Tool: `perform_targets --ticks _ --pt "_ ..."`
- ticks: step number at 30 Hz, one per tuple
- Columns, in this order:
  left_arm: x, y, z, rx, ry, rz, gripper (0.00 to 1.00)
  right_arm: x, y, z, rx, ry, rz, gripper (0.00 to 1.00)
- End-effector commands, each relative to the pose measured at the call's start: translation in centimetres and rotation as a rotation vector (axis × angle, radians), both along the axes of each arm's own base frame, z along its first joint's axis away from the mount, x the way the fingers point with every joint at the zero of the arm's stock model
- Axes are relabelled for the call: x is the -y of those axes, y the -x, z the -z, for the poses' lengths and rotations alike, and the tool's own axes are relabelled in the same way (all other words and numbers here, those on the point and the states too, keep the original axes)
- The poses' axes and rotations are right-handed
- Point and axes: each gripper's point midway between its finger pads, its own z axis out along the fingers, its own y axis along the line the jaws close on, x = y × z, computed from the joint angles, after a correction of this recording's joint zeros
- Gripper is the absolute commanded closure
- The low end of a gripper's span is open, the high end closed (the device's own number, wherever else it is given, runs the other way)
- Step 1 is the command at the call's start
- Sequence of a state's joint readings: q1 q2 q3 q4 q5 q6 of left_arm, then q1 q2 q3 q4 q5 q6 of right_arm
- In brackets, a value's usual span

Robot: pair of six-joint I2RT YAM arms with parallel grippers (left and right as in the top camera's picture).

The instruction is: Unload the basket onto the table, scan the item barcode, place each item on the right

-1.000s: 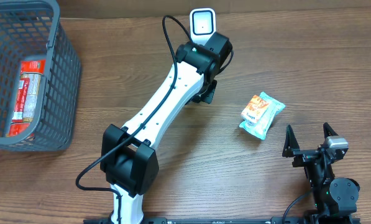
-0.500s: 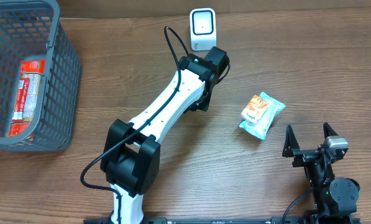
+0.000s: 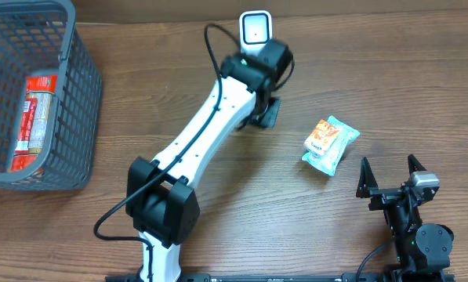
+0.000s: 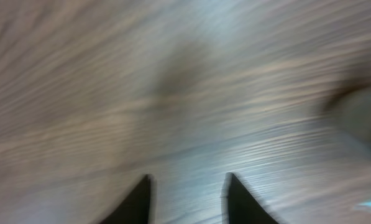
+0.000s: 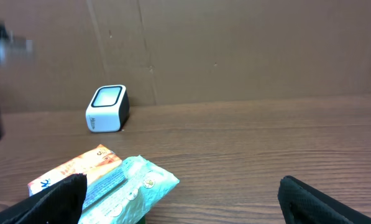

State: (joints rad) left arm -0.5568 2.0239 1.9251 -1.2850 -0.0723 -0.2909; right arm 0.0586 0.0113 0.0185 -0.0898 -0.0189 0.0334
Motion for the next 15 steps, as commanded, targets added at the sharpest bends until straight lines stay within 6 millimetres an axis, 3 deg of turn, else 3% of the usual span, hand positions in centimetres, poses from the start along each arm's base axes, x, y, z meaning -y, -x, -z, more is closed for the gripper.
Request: perform_targets --ticks 1,5,10,15 --pt "4.2 -0.2 -5.0 0.031 0.272 0.107 0.52 0.1 0.0 0.2 0.003 0.001 0.005 0.00" --pt "7.4 0.4 -5.6 0.010 0.425 0.238 0.39 0.1 0.0 0.2 0.003 0.001 0.005 0.00" --pt "9.4 1.5 -4.6 -0.037 0.499 0.423 0.51 0.1 0.0 0.2 0.003 0.001 0.005 0.00" --pt "11.0 2.7 -3.2 -0.118 0.593 0.522 0.49 0.1 0.0 0.2 0.003 0.001 0.005 0.00"
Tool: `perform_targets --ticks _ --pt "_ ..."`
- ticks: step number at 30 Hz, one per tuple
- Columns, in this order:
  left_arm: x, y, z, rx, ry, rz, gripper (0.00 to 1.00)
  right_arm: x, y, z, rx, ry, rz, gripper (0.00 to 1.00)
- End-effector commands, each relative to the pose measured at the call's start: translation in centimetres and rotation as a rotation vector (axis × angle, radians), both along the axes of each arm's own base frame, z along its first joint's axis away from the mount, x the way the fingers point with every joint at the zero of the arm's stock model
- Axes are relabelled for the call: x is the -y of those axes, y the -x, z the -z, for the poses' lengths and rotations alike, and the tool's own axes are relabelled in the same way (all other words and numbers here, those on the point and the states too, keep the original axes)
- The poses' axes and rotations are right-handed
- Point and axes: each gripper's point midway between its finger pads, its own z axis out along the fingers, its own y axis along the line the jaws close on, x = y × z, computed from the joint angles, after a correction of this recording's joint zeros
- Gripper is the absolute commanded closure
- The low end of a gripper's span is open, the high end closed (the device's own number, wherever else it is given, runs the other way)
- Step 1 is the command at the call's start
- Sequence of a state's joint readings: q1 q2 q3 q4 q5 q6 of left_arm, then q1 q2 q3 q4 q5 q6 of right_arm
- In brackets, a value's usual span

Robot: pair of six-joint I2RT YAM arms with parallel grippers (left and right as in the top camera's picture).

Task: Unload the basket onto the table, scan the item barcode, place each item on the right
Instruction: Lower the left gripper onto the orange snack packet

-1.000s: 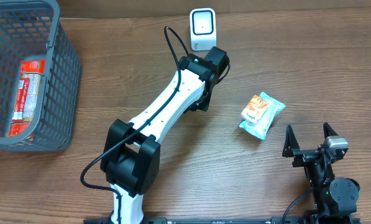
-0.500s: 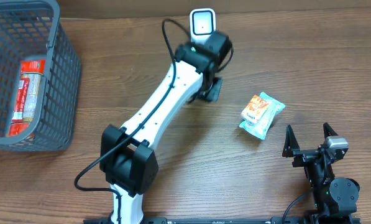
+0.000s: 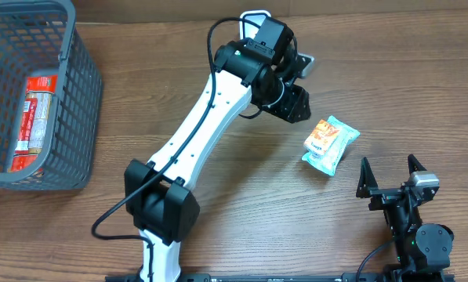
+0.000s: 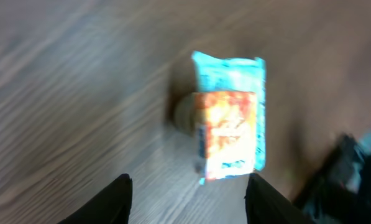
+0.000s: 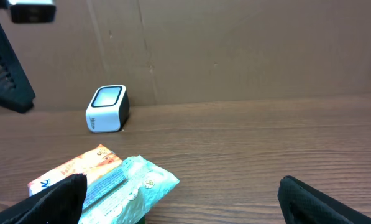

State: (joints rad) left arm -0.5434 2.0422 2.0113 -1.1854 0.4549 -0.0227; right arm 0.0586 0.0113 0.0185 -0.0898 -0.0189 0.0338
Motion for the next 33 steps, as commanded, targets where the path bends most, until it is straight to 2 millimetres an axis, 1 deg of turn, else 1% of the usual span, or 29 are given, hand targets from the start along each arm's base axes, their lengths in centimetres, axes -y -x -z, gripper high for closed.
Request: perform_targets --ticks 1,5,8,9,13,15,17,23,25,30,33 --pt "2.4 1.6 1.4 -0.070 0.106 0.160 0.49 0.1 0.0 0.2 0.003 0.001 0.005 0.00" --pt "3.0 2.0 3.9 -0.126 0.077 0.175 0.51 0.1 0.0 0.2 0.003 0.001 0.005 0.00" --pt "3.4 2.3 5.4 -0.153 0.063 0.184 0.51 0.1 0.0 0.2 0.003 0.001 0.005 0.00" --pt "3.6 2.3 5.5 -0.157 0.061 0.186 0.51 0.1 0.0 0.2 0.003 0.001 0.005 0.00" --pt "3.9 2.7 5.8 -0.163 0.059 0.195 0.51 0.1 0.0 0.2 0.003 0.001 0.005 0.00" --pt "4.1 2.9 5.8 -0.163 0.058 0.202 0.53 0.1 0.0 0.2 0.003 0.001 0.005 0.00" --pt "4.3 3.1 5.9 -0.160 0.051 0.209 0.56 0.1 0.0 0.2 0.003 0.001 0.005 0.00" --pt "4.4 3.3 6.1 -0.150 0.030 0.213 0.68 0.1 0.0 0.2 0.003 0.001 0.005 0.00" --pt "4.4 3.3 6.1 -0.150 0.030 0.213 0.71 0.1 0.0 0.2 0.003 0.001 0.005 0.00" --pt "4.4 3.3 6.2 -0.154 0.029 0.210 0.72 0.1 0.0 0.2 0.003 0.001 0.005 0.00" --pt "4.3 3.4 6.3 -0.157 0.027 0.209 0.68 0.1 0.0 0.2 0.003 0.001 0.005 0.00"
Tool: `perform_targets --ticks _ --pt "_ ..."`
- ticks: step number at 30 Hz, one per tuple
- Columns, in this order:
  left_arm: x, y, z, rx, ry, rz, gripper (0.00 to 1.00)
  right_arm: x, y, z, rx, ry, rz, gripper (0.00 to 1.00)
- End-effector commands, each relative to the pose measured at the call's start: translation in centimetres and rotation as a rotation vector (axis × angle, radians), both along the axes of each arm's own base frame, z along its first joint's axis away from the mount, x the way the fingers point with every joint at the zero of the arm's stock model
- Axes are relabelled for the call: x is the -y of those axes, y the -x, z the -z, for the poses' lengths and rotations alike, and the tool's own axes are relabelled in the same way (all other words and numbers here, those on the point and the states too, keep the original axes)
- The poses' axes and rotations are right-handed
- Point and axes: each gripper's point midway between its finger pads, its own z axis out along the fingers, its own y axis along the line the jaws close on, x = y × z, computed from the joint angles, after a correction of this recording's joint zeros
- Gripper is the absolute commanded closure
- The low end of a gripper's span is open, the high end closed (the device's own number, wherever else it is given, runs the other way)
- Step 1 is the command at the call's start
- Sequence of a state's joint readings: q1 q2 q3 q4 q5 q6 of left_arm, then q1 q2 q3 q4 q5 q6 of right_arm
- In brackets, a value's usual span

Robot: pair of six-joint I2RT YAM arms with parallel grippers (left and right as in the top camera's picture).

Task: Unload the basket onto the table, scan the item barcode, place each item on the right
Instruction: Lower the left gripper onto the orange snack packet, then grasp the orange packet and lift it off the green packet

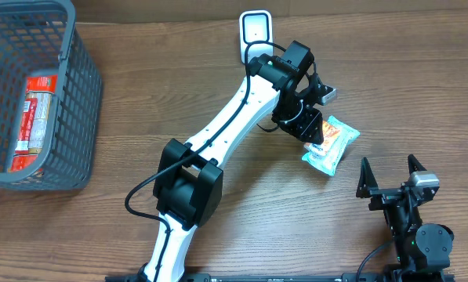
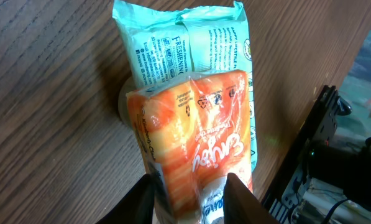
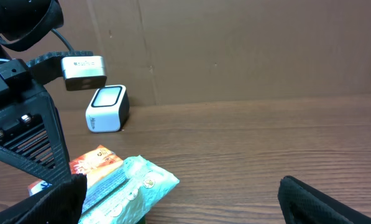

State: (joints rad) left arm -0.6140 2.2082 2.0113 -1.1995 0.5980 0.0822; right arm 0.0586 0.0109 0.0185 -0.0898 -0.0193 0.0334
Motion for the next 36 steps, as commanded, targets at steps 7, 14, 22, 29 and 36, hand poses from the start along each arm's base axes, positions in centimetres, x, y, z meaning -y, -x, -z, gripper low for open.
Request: perform_targets --ticks 7,14,22,29,36 --pt "0.0 0.1 0.8 0.002 -0.004 0.013 0.64 0.1 0.0 0.2 0.003 0.001 0.006 0.00" --pt "0.2 -0.1 0.8 0.001 0.000 -0.007 0.68 0.1 0.0 0.2 0.003 0.001 0.006 0.00" --pt "0.2 -0.1 0.9 0.001 -0.001 -0.006 0.64 0.1 0.0 0.2 0.003 0.001 0.006 0.00" --pt "0.1 0.1 2.0 -0.013 -0.011 -0.006 0.69 0.1 0.0 0.2 0.003 0.001 0.006 0.00" --pt "0.7 0.3 0.8 -0.050 0.062 -0.002 0.94 0.1 0.0 0.2 0.003 0.001 0.006 0.00"
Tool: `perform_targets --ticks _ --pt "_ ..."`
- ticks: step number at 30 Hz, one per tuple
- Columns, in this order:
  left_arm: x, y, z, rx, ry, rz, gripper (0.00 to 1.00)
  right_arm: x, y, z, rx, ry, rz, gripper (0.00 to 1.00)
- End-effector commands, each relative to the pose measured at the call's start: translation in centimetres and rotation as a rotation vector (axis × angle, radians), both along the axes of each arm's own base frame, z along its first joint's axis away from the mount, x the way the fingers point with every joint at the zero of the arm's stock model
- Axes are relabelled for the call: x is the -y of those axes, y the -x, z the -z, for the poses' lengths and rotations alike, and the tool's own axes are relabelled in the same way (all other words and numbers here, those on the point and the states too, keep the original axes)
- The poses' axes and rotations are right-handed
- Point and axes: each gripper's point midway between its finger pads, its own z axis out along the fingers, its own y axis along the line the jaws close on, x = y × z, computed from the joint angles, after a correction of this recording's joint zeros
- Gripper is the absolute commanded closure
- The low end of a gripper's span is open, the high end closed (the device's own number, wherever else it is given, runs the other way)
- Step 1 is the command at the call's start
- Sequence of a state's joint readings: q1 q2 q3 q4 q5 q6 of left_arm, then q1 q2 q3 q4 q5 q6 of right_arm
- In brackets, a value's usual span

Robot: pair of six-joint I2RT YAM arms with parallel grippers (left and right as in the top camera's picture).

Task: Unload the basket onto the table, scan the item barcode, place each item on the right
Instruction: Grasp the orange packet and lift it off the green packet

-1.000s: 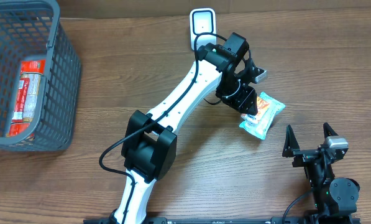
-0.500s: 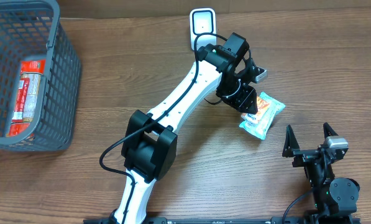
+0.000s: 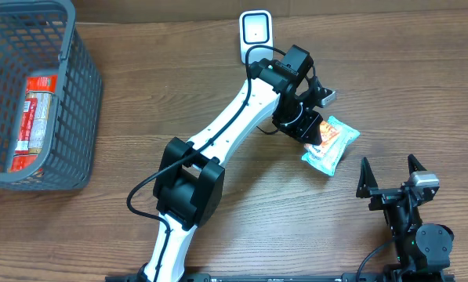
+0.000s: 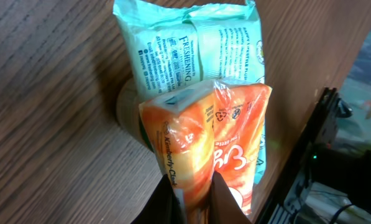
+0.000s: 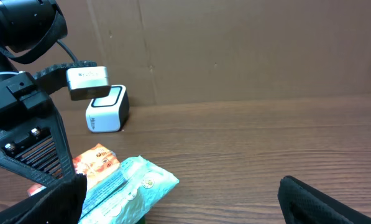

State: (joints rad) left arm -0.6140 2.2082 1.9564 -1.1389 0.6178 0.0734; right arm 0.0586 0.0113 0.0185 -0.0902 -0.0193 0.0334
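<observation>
An orange packet (image 4: pixel 197 130) lies on a teal packet (image 4: pixel 185 43) on the wooden table, right of centre in the overhead view, where the teal packet (image 3: pixel 333 150) shows best. My left gripper (image 4: pixel 191 182) is shut on the orange packet's near end and squeezes it into a fold. Seen from above, the left gripper (image 3: pixel 309 130) sits at the packets' left end. The white barcode scanner (image 3: pixel 255 29) stands at the back edge, also visible as the scanner (image 5: pixel 107 109). My right gripper (image 5: pixel 185 205) rests open near the front right, holding nothing, with the teal packet (image 5: pixel 132 183) ahead of it.
A grey mesh basket (image 3: pixel 81 94) stands at the far left with a red package (image 3: pixel 34 117) inside. A brown cardboard wall (image 5: pixel 235 50) rises behind the table. The left arm (image 3: pixel 234 110) stretches diagonally across the middle.
My left jaws stood apart on either side of the orange packet; now they are shut on it and the packet is pinched narrower. The right arm has not moved.
My left gripper was first near the scanner over bare wood. Then it hung open above the packets. Then it was low with its fingers astride the orange packet, and now it is shut on that packet. The right gripper stayed open at the front right throughout.
</observation>
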Motion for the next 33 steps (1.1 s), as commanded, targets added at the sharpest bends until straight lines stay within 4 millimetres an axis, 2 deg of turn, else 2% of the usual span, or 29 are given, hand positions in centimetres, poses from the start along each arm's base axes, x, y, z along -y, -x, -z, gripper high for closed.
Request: perform_targets --ticks 1,9,13,15,20,25,29,33 --pt "0.4 0.1 -0.6 -0.038 0.055 -0.001 0.94 0.1 0.0 0.2 0.004 0.001 0.006 0.00" --pt "-0.6 -1.3 -4.2 0.024 0.087 -0.032 0.96 0.1 0.0 0.2 0.004 0.001 0.006 0.00" --pt "-2.3 -2.0 -4.5 0.092 -0.003 -0.062 0.96 0.1 0.0 0.2 0.004 0.001 0.006 0.00" --pt "-3.8 -2.3 -4.0 0.124 -0.097 -0.093 0.96 0.1 0.0 0.2 0.004 0.001 0.006 0.00" --pt "-9.1 -3.3 -2.2 0.173 -0.407 -0.235 0.96 0.1 0.0 0.2 0.004 0.001 0.006 0.00" --pt "-14.8 -4.9 -2.0 0.266 -0.720 -0.494 0.96 0.1 0.0 0.2 0.004 0.001 0.006 0.00" --pt "-17.4 -5.4 -1.8 0.335 -0.866 -0.694 0.96 0.1 0.0 0.2 0.004 0.001 0.006 0.00" --pt "-18.7 -5.0 -0.6 0.410 -0.973 -0.787 0.96 0.1 0.0 0.2 0.004 0.001 0.006 0.00"
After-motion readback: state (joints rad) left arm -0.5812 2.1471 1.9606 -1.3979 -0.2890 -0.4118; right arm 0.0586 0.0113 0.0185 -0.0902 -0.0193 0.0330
